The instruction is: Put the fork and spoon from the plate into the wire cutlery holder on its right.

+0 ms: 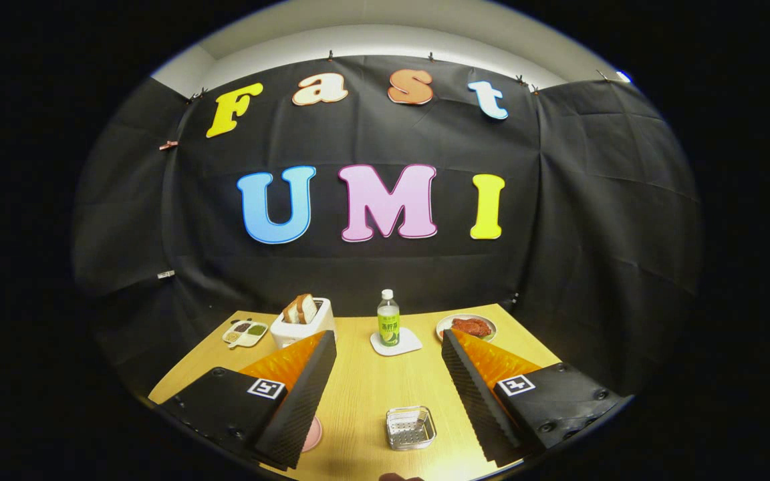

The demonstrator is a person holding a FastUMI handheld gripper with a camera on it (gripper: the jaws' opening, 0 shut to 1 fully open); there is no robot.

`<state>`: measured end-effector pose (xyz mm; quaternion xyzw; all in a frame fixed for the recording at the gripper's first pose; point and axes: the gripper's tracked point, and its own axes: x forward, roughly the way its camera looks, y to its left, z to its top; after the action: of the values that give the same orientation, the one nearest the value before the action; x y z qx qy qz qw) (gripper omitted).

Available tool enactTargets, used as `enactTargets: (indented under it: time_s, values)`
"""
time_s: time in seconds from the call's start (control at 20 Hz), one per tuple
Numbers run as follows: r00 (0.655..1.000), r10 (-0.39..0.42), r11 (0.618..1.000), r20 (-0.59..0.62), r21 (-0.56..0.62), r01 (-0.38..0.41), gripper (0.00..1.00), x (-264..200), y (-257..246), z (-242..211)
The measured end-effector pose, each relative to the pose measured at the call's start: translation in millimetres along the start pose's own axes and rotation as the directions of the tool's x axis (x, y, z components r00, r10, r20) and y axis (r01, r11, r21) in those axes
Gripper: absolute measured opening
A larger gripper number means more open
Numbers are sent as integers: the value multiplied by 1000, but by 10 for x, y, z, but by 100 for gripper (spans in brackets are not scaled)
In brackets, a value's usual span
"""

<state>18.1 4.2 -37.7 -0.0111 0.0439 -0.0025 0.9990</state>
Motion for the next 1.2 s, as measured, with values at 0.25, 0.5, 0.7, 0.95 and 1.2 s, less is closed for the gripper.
enactTargets:
  time_s: [0.25, 0.5, 0.7, 0.95, 1.2]
  values:
    - [990, 79, 995, -115, -50, -86, 99, 182, 397, -355]
    - [943, 191, 973, -272, -75, -219, 99, 238, 984, -909]
    - [884, 241, 944, -401, -113, -309, 99, 249, 1349, -1407]
    - [794, 258, 931, -551, -80, -358, 98, 267, 1631, -2047]
    - [680, 221, 919, -699, -86, -386, 98, 236, 1694, -2678]
